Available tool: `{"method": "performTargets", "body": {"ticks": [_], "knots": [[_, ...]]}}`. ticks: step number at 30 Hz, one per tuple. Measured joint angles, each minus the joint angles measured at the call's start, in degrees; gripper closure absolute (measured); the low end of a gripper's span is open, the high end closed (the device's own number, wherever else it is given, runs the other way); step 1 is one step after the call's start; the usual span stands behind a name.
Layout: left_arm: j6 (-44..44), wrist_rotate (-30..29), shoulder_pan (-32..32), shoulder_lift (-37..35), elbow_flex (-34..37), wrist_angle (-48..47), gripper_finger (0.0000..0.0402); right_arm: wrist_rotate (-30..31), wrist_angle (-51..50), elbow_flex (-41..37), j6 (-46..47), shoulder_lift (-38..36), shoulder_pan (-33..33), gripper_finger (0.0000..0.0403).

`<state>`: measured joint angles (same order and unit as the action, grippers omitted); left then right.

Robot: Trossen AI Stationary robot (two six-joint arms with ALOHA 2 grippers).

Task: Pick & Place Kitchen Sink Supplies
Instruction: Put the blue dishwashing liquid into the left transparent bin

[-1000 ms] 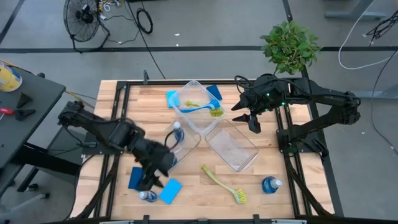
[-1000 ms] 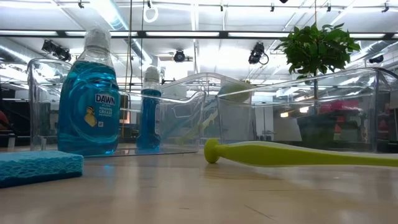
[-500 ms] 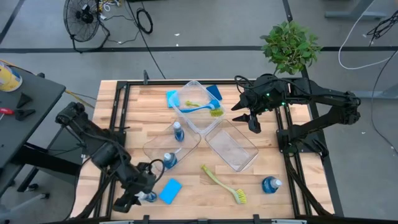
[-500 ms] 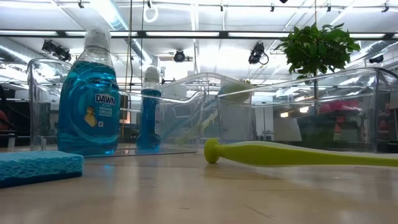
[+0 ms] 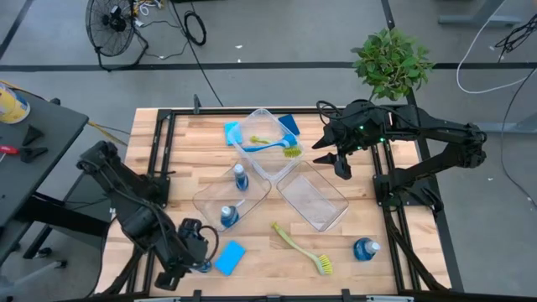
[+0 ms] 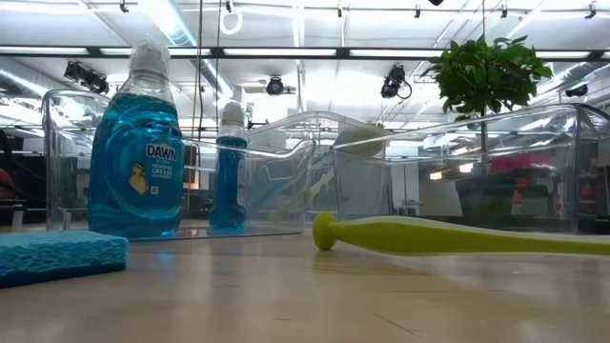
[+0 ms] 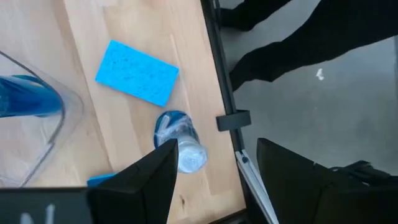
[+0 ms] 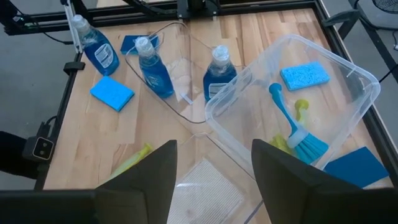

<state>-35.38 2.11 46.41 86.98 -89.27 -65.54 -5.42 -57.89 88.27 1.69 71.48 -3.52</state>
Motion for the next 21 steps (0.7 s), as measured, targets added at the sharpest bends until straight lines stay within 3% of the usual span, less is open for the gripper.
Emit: {"method": "performTargets", "body": {"ticks": [16,21], "knots": [[-0.51,-0.11,1.38,6.29,0.02,-2.02,0.0179,0.01,0.96,0.00,-0.66,0.00,0.02,0.0195],[-4.45,-0.13,1.43,7.77,0.02,-5.64,0.0179,0.01,0.98,0.00,-0.68,0.00,-0.01,0.0195]]}}
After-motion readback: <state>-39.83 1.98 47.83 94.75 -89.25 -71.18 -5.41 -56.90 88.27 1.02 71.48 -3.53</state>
